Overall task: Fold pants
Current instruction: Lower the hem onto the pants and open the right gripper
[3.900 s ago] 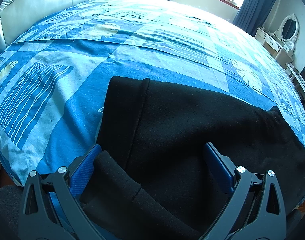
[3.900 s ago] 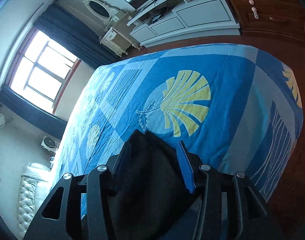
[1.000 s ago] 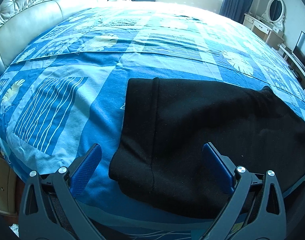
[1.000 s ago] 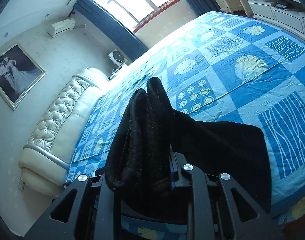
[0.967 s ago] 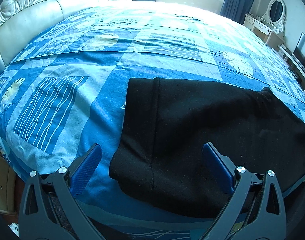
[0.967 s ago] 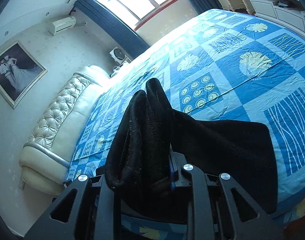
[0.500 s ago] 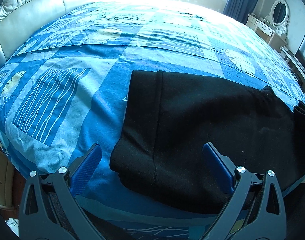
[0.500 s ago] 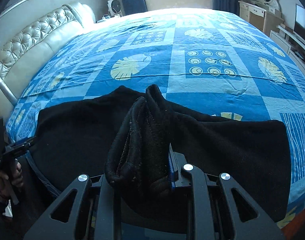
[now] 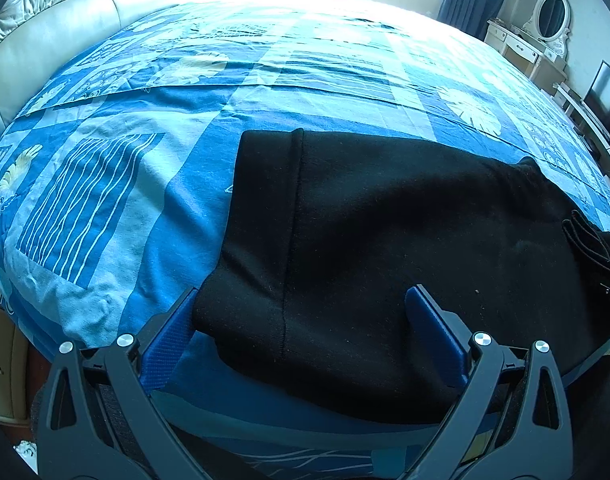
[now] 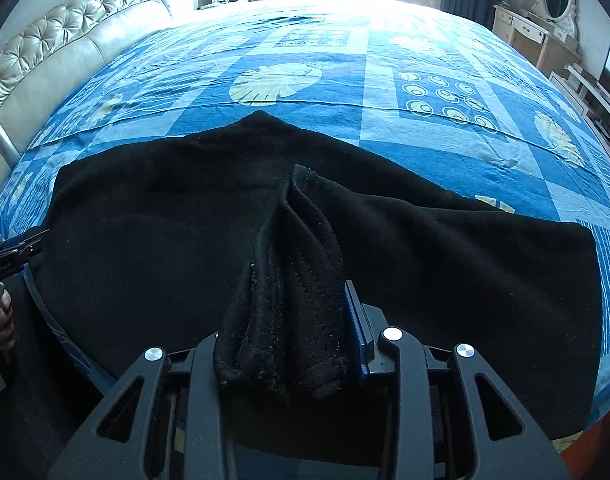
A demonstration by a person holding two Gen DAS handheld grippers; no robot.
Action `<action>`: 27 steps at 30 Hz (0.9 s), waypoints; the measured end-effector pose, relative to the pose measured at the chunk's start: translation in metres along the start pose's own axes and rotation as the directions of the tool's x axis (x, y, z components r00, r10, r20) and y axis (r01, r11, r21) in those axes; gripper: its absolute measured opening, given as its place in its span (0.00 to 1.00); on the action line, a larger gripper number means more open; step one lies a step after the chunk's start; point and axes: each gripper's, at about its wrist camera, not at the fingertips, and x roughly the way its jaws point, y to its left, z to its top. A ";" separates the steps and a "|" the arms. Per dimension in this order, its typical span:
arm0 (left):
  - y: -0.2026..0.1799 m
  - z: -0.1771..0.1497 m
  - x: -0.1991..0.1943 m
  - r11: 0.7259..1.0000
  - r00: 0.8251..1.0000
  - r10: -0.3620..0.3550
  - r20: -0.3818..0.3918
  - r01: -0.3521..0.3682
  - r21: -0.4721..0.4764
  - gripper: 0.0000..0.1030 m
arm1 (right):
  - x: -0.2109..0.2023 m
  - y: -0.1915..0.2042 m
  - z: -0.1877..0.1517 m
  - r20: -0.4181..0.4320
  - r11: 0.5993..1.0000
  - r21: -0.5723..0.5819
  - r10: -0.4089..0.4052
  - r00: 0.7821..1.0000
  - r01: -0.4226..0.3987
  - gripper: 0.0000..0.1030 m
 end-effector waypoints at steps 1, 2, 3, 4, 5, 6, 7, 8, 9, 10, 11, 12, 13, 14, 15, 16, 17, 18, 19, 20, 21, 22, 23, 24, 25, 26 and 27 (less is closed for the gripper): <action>0.000 0.000 0.000 1.000 1.000 0.000 0.000 0.000 0.000 0.98 | 0.000 0.003 0.000 -0.002 1.000 -0.010 -0.001 1.000 0.001 0.40; 0.000 0.000 0.000 1.000 1.000 0.001 -0.001 -0.001 0.000 0.98 | 0.000 0.006 0.000 -0.005 1.000 -0.016 -0.002 1.000 0.002 0.41; 0.000 -0.001 0.001 1.000 1.000 0.002 -0.002 -0.002 0.000 0.98 | 0.001 0.009 0.000 -0.007 1.000 -0.021 0.001 1.000 -0.001 0.43; 0.000 -0.001 0.001 1.000 1.000 0.002 -0.004 -0.002 0.000 0.98 | 0.001 0.011 -0.001 -0.009 1.000 -0.025 0.011 1.000 -0.011 0.43; 0.000 -0.002 0.001 1.000 1.000 0.002 -0.005 -0.002 0.000 0.98 | 0.001 0.014 -0.001 -0.012 0.999 -0.030 0.016 1.000 -0.016 0.44; 0.000 -0.002 0.002 1.000 1.000 0.002 -0.005 -0.002 -0.001 0.98 | 0.001 0.017 -0.001 -0.014 0.999 -0.039 0.014 1.000 -0.015 0.44; 0.000 -0.002 0.002 1.000 1.000 0.001 -0.006 -0.001 -0.001 0.98 | 0.001 0.020 -0.001 -0.015 0.999 -0.049 0.012 1.000 -0.013 0.44; 0.000 -0.002 0.002 1.000 1.000 0.001 -0.006 -0.001 -0.001 0.98 | 0.001 0.023 -0.001 -0.016 0.998 -0.057 0.013 1.000 -0.014 0.44; 0.000 -0.002 0.002 1.000 1.000 0.000 -0.006 0.000 -0.001 0.98 | 0.002 0.025 -0.001 -0.017 0.998 -0.061 0.017 1.000 -0.018 0.44; 0.000 -0.002 0.002 1.000 1.000 0.000 -0.006 0.000 -0.002 0.98 | 0.002 0.027 -0.002 -0.018 0.998 -0.064 0.017 1.000 -0.018 0.45; 0.000 -0.002 0.002 1.000 1.000 0.000 -0.007 0.000 -0.002 0.98 | 0.003 0.029 -0.002 -0.019 0.998 -0.067 0.016 1.000 -0.017 0.47; 0.001 -0.002 0.002 1.000 1.000 0.000 -0.008 0.000 -0.003 0.98 | 0.003 0.030 -0.002 -0.019 0.997 -0.072 0.013 1.000 -0.014 0.49; 0.001 -0.002 0.003 1.000 1.000 -0.001 -0.008 0.001 -0.004 0.98 | 0.003 0.032 -0.003 -0.019 0.997 -0.076 0.008 1.000 -0.009 0.49; 0.001 -0.002 0.003 1.000 1.000 -0.001 -0.009 0.001 -0.005 0.98 | 0.004 0.033 -0.003 -0.020 0.997 -0.083 0.002 1.000 -0.004 0.50; 0.001 -0.002 0.003 1.000 1.000 -0.002 -0.009 0.002 -0.006 0.98 | 0.004 0.035 -0.004 -0.021 0.996 -0.091 -0.002 1.000 0.001 0.50; 0.001 -0.002 0.003 1.000 1.000 -0.001 -0.009 0.001 -0.005 0.98 | 0.004 0.036 -0.004 -0.021 0.995 -0.096 -0.006 1.000 0.004 0.50; 0.001 -0.002 0.003 1.000 1.000 -0.001 -0.009 0.001 -0.005 0.98 | 0.003 0.037 -0.005 -0.020 0.995 -0.098 -0.005 1.000 0.003 0.51; 0.001 -0.003 0.003 1.000 1.000 0.000 -0.009 0.000 -0.004 0.98 | 0.003 0.038 -0.005 -0.021 0.995 -0.097 -0.001 1.000 -0.001 0.53; 0.001 -0.002 0.003 1.000 1.000 0.000 -0.008 0.000 -0.004 0.98 | 0.003 0.039 -0.005 -0.023 0.995 -0.097 0.003 1.000 -0.005 0.54; 0.001 -0.002 0.003 1.000 1.000 0.000 -0.008 0.000 -0.004 0.98 | 0.003 0.041 -0.005 -0.023 0.995 -0.097 0.006 1.000 -0.009 0.56; 0.001 -0.002 0.003 1.000 1.000 0.000 -0.008 0.000 -0.004 0.98 | 0.003 0.042 -0.005 -0.022 0.995 -0.099 0.008 1.000 -0.010 0.56; 0.001 -0.002 0.003 1.000 1.000 0.000 -0.008 0.000 -0.004 0.98 | 0.002 0.044 -0.006 -0.022 0.995 -0.104 0.009 1.000 -0.011 0.56; 0.001 -0.002 0.003 1.000 1.000 0.000 -0.009 0.000 -0.004 0.98 | 0.002 0.046 -0.006 -0.021 0.994 -0.109 0.010 1.000 -0.012 0.56; 0.001 -0.002 0.003 1.000 1.000 0.000 -0.008 0.000 -0.004 0.98 | 0.001 0.048 -0.006 -0.020 0.994 -0.112 0.013 1.000 -0.016 0.57; 0.001 -0.002 0.003 1.000 1.000 0.000 -0.008 0.000 -0.003 0.98 | 0.000 0.049 -0.007 -0.019 0.993 -0.113 0.020 1.000 -0.022 0.57; 0.001 -0.003 0.003 1.000 1.000 0.000 -0.008 0.000 -0.003 0.98 | -0.001 0.051 -0.007 -0.019 0.993 -0.112 0.025 0.999 -0.027 0.57; 0.001 -0.003 0.003 1.000 1.000 -0.001 -0.007 0.001 -0.003 0.98 | -0.002 0.053 -0.007 -0.016 0.993 -0.112 0.028 0.999 -0.030 0.58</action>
